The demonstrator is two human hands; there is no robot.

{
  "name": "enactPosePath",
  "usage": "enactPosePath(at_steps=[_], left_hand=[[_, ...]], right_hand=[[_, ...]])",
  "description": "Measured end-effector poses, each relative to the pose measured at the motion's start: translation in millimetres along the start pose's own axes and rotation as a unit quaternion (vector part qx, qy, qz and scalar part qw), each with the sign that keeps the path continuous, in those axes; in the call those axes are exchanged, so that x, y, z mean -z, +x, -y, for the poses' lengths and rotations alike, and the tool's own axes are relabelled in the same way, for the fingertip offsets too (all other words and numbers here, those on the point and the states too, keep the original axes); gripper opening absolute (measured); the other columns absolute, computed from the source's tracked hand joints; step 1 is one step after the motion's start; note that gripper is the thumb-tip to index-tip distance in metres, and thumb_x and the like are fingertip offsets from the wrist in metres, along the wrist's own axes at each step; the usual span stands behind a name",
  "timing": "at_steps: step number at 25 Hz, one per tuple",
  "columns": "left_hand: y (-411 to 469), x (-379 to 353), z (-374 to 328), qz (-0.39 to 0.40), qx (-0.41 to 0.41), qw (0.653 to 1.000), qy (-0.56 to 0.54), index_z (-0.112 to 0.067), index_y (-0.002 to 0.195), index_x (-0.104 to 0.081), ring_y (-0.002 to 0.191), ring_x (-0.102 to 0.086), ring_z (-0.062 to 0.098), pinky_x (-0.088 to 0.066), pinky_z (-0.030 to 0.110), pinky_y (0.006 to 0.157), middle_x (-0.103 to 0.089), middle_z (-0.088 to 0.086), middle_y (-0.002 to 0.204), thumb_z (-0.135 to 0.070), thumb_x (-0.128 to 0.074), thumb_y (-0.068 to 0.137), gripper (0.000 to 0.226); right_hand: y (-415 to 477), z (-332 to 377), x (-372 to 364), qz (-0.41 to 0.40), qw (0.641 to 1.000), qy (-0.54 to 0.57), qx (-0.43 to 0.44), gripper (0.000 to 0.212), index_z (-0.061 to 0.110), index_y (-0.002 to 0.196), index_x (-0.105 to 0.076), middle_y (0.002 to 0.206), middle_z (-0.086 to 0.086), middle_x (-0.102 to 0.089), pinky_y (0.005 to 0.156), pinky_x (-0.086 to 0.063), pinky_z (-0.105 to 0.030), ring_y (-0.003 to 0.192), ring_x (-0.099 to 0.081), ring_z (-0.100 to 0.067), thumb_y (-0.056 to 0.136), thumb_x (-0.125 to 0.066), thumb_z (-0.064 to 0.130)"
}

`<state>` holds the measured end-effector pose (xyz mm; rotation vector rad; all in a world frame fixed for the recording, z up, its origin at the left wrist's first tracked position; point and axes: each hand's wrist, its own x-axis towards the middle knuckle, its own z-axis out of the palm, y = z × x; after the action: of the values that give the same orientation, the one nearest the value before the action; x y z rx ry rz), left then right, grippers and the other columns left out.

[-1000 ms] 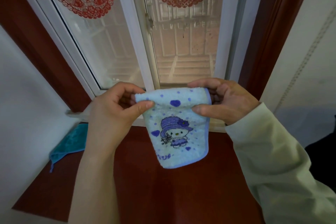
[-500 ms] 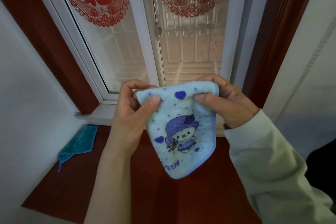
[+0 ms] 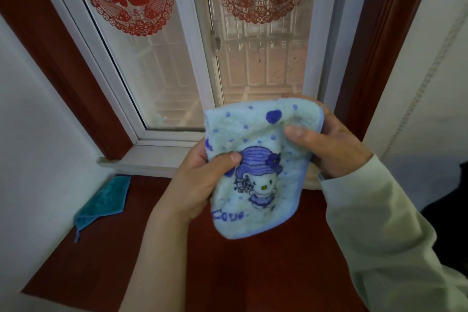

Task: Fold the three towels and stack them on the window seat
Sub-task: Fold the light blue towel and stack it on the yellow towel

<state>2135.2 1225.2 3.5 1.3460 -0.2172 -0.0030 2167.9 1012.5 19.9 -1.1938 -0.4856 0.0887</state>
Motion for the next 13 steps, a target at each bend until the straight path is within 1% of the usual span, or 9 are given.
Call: enactPosePath(at_steps=[1,3,4,5,6,8,11,12,13], left_hand=[[-1,-2,-5,0.000,-0.004,1.000,-0.010,-0.021,0.086,-0.081,0.078,-0.078,0.016,-0.061,0.029,0.066,-0.081,0.004,0.088,-0.002,-0.063,0.078,0.028],[-2,-8,-16,-0.012,-0.011,0.999,-0.033,-0.023,0.078,-0.082,0.073,-0.078,0.014,-0.061,0.027,0.062,-0.081,0.002,0.082,0.004,-0.069,0.074,0.031],[-2,-10,-19,-0.025,-0.010,0.998,-0.054,-0.022,0.074,-0.082,0.071,-0.078,0.014,-0.060,0.027,0.059,-0.080,0.002,0.079,0.000,-0.069,0.072,0.026],[-3,-11,-21,-0.039,-0.005,0.996,-0.075,-0.019,0.075,-0.081,0.069,-0.077,0.014,-0.060,0.027,0.058,-0.080,0.002,0.078,-0.006,-0.064,0.071,0.022],[-3,-12,-24,-0.049,0.005,0.995,-0.091,-0.017,0.080,-0.079,0.070,-0.078,0.015,-0.061,0.029,0.058,-0.080,0.003,0.079,-0.010,-0.060,0.072,0.022],[-3,-11,-26,-0.064,0.031,0.993,-0.099,-0.012,0.096,-0.074,0.076,-0.078,0.018,-0.062,0.031,0.061,-0.081,0.007,0.087,-0.014,-0.060,0.078,0.023],[1,-3,-23,-0.081,0.070,0.993,-0.057,-0.013,0.111,-0.071,0.090,-0.079,0.020,-0.063,0.033,0.068,-0.081,0.009,0.103,-0.021,-0.055,0.098,0.022],[2,-1,-23,-0.089,0.081,0.992,-0.032,-0.016,0.112,-0.071,0.092,-0.079,0.020,-0.063,0.034,0.071,-0.081,0.007,0.104,-0.026,-0.053,0.101,0.023],[3,1,-23,-0.094,0.088,0.992,-0.011,-0.018,0.112,-0.071,0.093,-0.078,0.019,-0.063,0.036,0.074,-0.081,0.005,0.103,-0.030,-0.052,0.102,0.024]], right_hand=[[-1,-2,2,0.032,0.999,-0.007,-0.023,0.057,0.022,0.116,-0.068,0.108,-0.006,-0.075,0.076,-0.059,-0.034,0.099,-0.073,-0.024,0.063,-0.089,0.028],[-5,-6,1,0.116,0.991,-0.011,-0.067,0.047,0.033,0.111,-0.072,0.111,-0.002,-0.075,0.079,-0.058,-0.033,0.103,-0.072,-0.021,0.067,-0.082,0.017],[-7,-7,-2,0.150,0.985,-0.009,-0.089,0.047,0.034,0.111,-0.072,0.113,-0.002,-0.074,0.080,-0.058,-0.033,0.105,-0.071,-0.021,0.070,-0.076,0.012],[-9,-10,-5,0.166,0.980,-0.007,-0.111,0.046,0.032,0.113,-0.072,0.116,-0.004,-0.073,0.082,-0.058,-0.035,0.108,-0.070,-0.023,0.072,-0.072,0.010],[-11,-12,-9,0.164,0.978,-0.004,-0.131,0.042,0.031,0.112,-0.073,0.117,-0.006,-0.073,0.083,-0.058,-0.037,0.108,-0.069,-0.025,0.075,-0.073,0.010],[-11,-15,-15,0.110,0.982,0.001,-0.155,0.031,0.032,0.105,-0.076,0.116,-0.007,-0.074,0.083,-0.059,-0.037,0.106,-0.071,-0.026,0.080,-0.072,0.014],[-8,-16,-22,0.052,0.986,-0.017,-0.159,0.016,0.035,0.097,-0.078,0.109,-0.004,-0.076,0.084,-0.059,-0.035,0.101,-0.073,-0.023,0.085,-0.069,0.031],[-8,-16,-24,0.035,0.986,-0.029,-0.162,0.017,0.034,0.097,-0.078,0.108,-0.004,-0.077,0.086,-0.058,-0.036,0.100,-0.073,-0.022,0.084,-0.068,0.038],[-6,-17,-26,0.014,0.985,-0.041,-0.165,0.024,0.031,0.098,-0.078,0.106,-0.004,-0.077,0.088,-0.057,-0.036,0.100,-0.073,-0.022,0.080,-0.066,0.043]])
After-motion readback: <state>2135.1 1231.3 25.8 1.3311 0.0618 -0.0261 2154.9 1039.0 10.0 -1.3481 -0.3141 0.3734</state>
